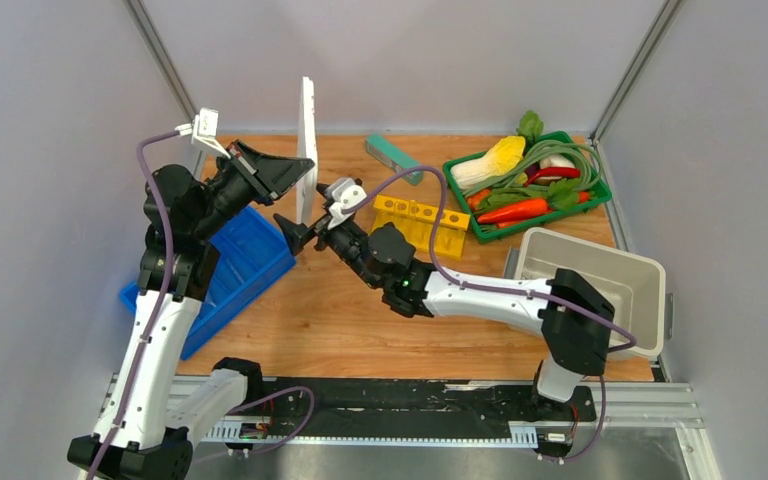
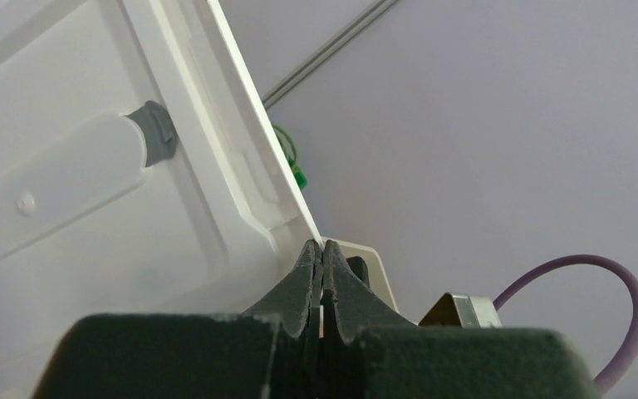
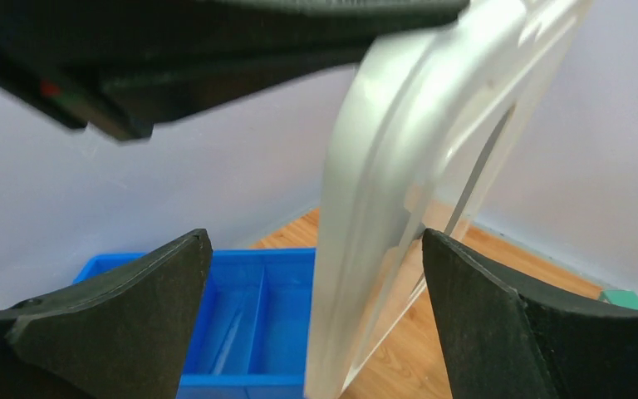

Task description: Organize the chemistry lab equipment

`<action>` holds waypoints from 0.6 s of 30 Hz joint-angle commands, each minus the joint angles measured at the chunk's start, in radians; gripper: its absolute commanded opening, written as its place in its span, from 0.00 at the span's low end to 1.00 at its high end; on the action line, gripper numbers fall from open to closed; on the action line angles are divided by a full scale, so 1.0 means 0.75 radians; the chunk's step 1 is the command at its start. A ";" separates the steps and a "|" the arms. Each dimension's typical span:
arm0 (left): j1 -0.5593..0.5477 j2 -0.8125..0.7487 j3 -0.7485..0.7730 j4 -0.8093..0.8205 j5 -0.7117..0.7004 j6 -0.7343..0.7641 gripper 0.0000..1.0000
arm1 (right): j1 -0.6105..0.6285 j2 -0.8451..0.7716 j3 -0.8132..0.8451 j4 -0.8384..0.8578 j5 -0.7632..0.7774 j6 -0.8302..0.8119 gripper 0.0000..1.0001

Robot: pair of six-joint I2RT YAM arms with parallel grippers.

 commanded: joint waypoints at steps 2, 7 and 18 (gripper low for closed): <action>-0.005 -0.077 -0.022 0.138 0.001 -0.092 0.00 | 0.012 0.130 0.172 0.130 0.131 -0.086 0.97; -0.003 -0.130 -0.030 0.095 -0.007 -0.084 0.00 | 0.010 0.226 0.220 0.187 0.276 -0.231 0.86; -0.003 -0.244 0.039 -0.275 -0.103 0.190 0.21 | 0.014 0.073 0.083 0.216 0.232 -0.419 0.00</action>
